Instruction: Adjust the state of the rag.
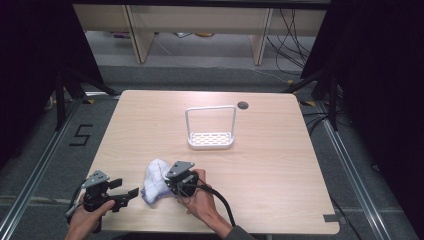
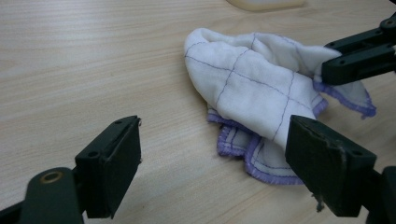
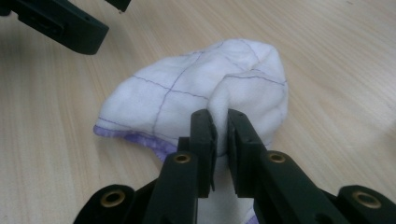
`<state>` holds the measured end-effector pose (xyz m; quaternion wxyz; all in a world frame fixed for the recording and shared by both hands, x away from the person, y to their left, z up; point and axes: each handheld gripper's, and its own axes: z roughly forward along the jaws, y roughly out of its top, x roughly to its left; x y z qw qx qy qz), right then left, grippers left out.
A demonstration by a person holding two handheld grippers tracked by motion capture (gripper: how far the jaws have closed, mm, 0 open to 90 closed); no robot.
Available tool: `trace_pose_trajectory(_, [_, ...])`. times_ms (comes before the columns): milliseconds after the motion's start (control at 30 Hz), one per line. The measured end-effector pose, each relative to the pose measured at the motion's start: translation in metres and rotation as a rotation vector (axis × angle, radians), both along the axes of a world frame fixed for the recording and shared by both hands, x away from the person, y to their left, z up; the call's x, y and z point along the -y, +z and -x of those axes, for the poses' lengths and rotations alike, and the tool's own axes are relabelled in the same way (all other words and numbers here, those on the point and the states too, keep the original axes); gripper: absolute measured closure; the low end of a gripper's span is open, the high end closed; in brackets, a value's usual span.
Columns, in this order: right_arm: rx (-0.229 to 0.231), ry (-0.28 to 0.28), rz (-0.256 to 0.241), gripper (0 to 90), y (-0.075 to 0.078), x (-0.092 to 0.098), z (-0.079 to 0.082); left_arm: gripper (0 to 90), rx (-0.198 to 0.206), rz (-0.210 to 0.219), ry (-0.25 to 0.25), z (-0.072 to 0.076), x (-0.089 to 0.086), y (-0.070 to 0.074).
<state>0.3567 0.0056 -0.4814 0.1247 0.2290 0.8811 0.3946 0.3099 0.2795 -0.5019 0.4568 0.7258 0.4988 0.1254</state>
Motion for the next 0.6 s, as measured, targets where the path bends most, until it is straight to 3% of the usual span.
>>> trace_pose_trajectory(200, [0.002, 0.000, -0.029, 84.2, 0.013, 0.011, -0.002, 17.7, 0.008, -0.002, -0.013, 0.000, 0.002, 0.000])
trace_pose_trajectory(233, [-0.005, -0.002, -0.037, 84.3, 0.015, 0.013, -0.004, 17.6, -0.007, -0.013, -0.021, 0.001, 0.002, 0.001])
trace_pose_trajectory(367, [-0.024, -0.010, -0.093, 84.5, 0.032, 0.023, -0.007, 17.6, -0.005, -0.013, -0.017, 0.001, 0.002, 0.001])
trace_pose_trajectory(467, [-0.012, -0.007, -0.114, 84.6, 0.040, 0.028, -0.007, 17.6, 0.004, -0.002, -0.023, 0.001, 0.002, 0.000])
trace_pose_trajectory(600, [-0.010, -0.003, -0.143, 84.6, 0.055, 0.039, -0.004, 17.4, 0.005, -0.013, -0.066, 0.003, 0.008, 0.001])
